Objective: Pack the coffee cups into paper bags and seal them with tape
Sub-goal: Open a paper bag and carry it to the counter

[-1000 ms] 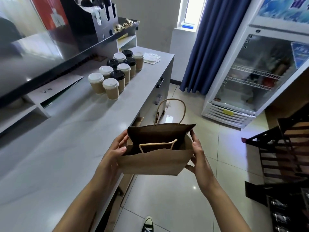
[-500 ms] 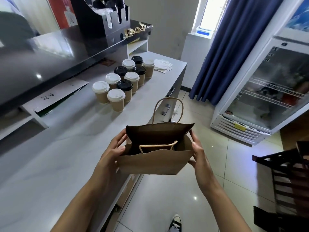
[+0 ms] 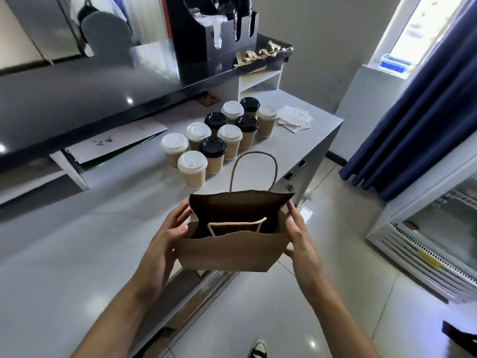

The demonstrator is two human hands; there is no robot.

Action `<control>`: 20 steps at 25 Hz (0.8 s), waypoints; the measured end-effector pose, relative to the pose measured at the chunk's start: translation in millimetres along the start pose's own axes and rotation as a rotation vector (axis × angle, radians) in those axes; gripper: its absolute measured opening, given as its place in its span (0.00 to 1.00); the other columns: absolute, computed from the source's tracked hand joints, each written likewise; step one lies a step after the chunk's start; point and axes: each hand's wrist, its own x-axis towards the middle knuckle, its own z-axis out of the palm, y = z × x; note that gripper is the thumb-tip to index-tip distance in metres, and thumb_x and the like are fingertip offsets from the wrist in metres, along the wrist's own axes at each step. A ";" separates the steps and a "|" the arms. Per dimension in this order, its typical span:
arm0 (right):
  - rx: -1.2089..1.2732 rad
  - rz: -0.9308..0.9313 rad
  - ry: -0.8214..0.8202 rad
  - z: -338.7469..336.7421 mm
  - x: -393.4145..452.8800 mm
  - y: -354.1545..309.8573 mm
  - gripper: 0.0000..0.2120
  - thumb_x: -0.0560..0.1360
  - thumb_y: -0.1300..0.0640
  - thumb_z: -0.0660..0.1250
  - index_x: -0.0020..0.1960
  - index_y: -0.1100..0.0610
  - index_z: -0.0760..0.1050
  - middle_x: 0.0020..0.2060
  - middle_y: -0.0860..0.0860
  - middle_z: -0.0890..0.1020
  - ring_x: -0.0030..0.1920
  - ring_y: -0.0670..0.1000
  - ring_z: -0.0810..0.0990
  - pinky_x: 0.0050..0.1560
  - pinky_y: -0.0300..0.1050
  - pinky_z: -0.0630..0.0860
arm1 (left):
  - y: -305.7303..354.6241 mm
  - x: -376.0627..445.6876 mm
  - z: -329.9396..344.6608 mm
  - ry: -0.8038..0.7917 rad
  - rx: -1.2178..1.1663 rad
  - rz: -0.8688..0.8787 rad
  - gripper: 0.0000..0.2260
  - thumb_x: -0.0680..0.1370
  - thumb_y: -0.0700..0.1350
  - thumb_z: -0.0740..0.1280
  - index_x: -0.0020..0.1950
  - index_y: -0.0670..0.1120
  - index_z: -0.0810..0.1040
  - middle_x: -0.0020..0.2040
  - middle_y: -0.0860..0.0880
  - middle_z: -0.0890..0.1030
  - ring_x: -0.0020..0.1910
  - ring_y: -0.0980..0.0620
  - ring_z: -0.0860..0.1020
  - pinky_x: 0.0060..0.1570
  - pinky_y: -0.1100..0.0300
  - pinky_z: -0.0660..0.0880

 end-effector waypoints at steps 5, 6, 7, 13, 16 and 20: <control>-0.023 0.002 -0.127 -25.7 54.9 -3.0 0.32 0.74 0.32 0.54 0.78 0.31 0.56 0.59 0.21 0.66 0.77 0.46 0.60 0.78 0.58 0.59 | -4.4 14.4 28.5 0.140 0.022 0.000 0.29 0.73 0.60 0.64 0.75 0.60 0.70 0.74 0.58 0.73 0.75 0.51 0.69 0.74 0.39 0.64; -0.023 0.005 -0.151 -28.9 64.4 -3.7 0.31 0.74 0.32 0.54 0.78 0.30 0.56 0.58 0.20 0.66 0.76 0.44 0.61 0.78 0.57 0.59 | -5.2 15.6 33.5 0.167 0.026 0.000 0.29 0.73 0.59 0.63 0.75 0.61 0.70 0.74 0.59 0.73 0.75 0.52 0.69 0.74 0.40 0.64; -0.026 0.007 -0.169 -30.7 72.1 -4.2 0.30 0.74 0.31 0.54 0.77 0.28 0.57 0.57 0.19 0.65 0.74 0.42 0.61 0.78 0.56 0.59 | -5.9 16.1 37.0 0.197 0.019 0.000 0.28 0.74 0.58 0.63 0.75 0.61 0.70 0.74 0.59 0.73 0.75 0.53 0.69 0.74 0.42 0.65; -0.075 0.000 -0.315 -28.6 104.8 -8.8 0.27 0.76 0.31 0.53 0.75 0.25 0.58 0.56 0.17 0.69 0.73 0.42 0.66 0.78 0.56 0.61 | -3.6 14.4 45.9 0.337 -0.031 0.008 0.30 0.70 0.59 0.66 0.73 0.62 0.73 0.73 0.59 0.75 0.72 0.54 0.73 0.67 0.48 0.70; -0.085 0.005 -0.357 -27.8 118.3 -11.8 0.27 0.76 0.31 0.54 0.75 0.25 0.58 0.56 0.17 0.71 0.74 0.42 0.66 0.79 0.59 0.60 | -4.6 18.9 49.3 0.375 -0.046 0.022 0.31 0.69 0.59 0.66 0.73 0.61 0.73 0.72 0.59 0.75 0.72 0.55 0.73 0.66 0.49 0.70; -0.110 -0.006 -0.370 -35.9 141.8 -17.9 0.26 0.77 0.32 0.54 0.75 0.25 0.58 0.54 0.14 0.71 0.72 0.38 0.67 0.78 0.60 0.60 | -6.7 44.7 56.7 0.379 -0.073 0.025 0.31 0.69 0.59 0.67 0.73 0.59 0.73 0.72 0.58 0.76 0.72 0.56 0.73 0.66 0.50 0.69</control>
